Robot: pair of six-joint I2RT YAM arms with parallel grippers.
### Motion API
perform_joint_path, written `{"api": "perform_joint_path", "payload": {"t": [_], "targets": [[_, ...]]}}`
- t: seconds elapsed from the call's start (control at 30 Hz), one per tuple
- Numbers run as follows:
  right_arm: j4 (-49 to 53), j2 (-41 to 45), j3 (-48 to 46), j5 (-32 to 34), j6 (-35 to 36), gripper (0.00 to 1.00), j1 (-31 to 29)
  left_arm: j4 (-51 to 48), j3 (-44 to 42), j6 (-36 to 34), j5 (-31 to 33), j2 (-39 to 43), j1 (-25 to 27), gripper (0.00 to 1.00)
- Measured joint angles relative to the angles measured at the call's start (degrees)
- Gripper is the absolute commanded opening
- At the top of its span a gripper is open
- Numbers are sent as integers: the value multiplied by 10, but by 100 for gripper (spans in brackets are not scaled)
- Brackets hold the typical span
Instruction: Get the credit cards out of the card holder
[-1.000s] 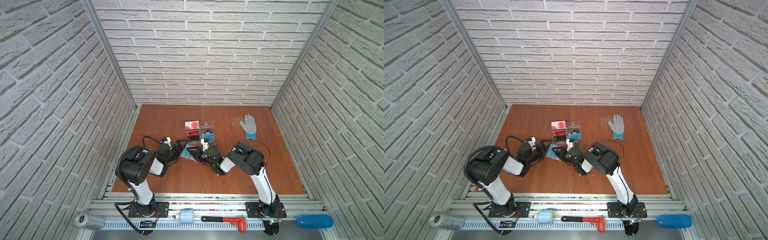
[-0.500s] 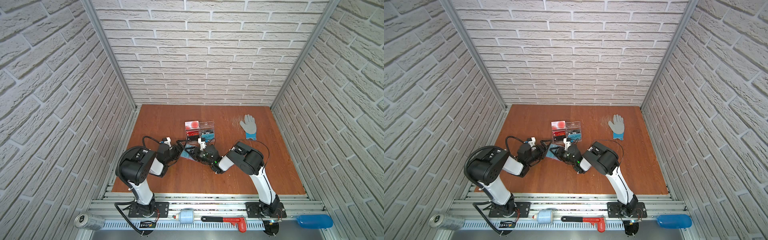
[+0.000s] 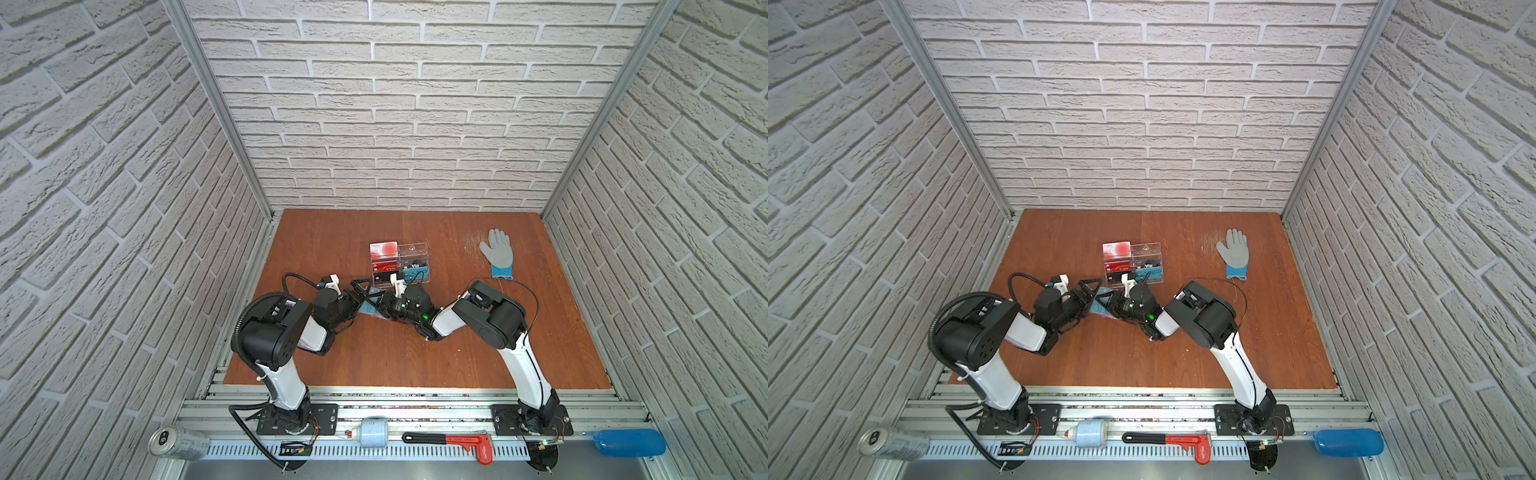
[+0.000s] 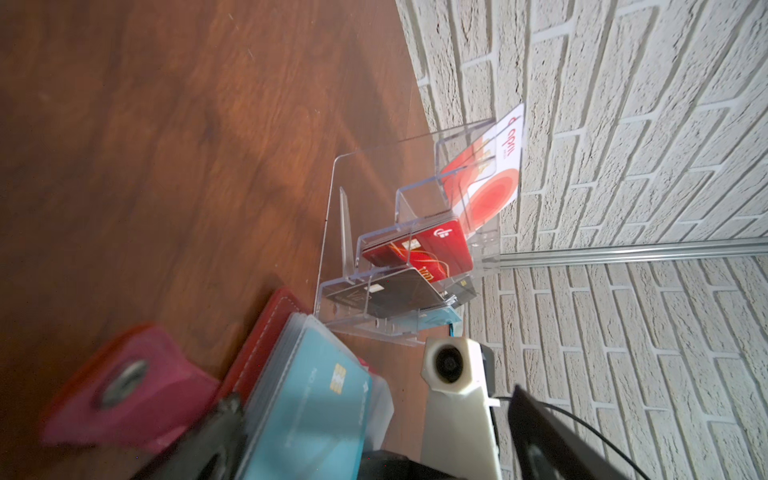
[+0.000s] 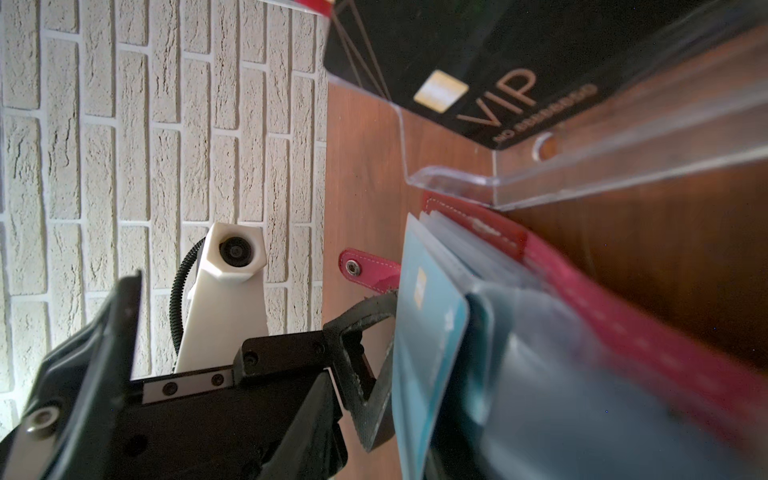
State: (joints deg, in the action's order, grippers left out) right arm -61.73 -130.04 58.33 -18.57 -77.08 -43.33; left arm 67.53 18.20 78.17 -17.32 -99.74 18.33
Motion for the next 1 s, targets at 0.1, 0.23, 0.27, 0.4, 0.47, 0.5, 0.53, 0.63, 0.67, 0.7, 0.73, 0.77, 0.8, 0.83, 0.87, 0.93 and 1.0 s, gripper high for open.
{"api": "perform_joint_path", "payload": {"t": [0.1,0.23,0.27,0.4,0.47,0.5,0.53,0.63,0.67,0.7,0.73,0.77,0.8,0.83,0.87,0.93,1.0], "targets": [[4,-6,12,-8,0,32,2,4,0,0,8,-2,-1,98],[5,-10,18,-15,-1,32,4,7,-1,0,10,-3,-2,98],[-1,-12,18,-17,-2,31,4,8,-1,0,10,-3,-2,98],[-68,-24,1,-22,-8,30,12,10,-3,1,9,-3,-2,98],[-111,-32,-9,-25,-12,28,14,10,-3,2,2,-4,-2,98],[-132,-36,-13,-29,-16,27,16,10,-3,3,-2,-4,-2,98],[-150,-39,-18,-34,-19,26,19,11,-3,5,-7,-5,-1,98],[-170,-40,-28,-46,-21,26,26,15,-3,10,-17,-7,1,98],[-173,-40,-31,-49,-21,26,27,15,-3,12,-20,-7,1,98],[-177,-40,-33,-50,-20,26,28,14,-3,12,-22,-7,1,98],[-181,-40,-36,-52,-20,26,29,14,-3,13,-25,-7,1,98],[-185,-40,-38,-54,-20,25,30,14,-3,14,-26,-7,2,98],[-188,-40,-40,-55,-20,25,31,14,-3,14,-28,-7,2,98],[-192,-40,-43,-56,-20,25,32,14,-3,15,-30,-7,2,98],[-196,-40,-45,-58,-20,25,33,14,-3,15,-32,-7,3,98],[-204,-40,-50,-61,-20,25,35,13,-4,15,-36,-7,4,98],[-212,-40,-56,-64,-20,25,37,13,-4,14,-38,-7,5,98]]}}
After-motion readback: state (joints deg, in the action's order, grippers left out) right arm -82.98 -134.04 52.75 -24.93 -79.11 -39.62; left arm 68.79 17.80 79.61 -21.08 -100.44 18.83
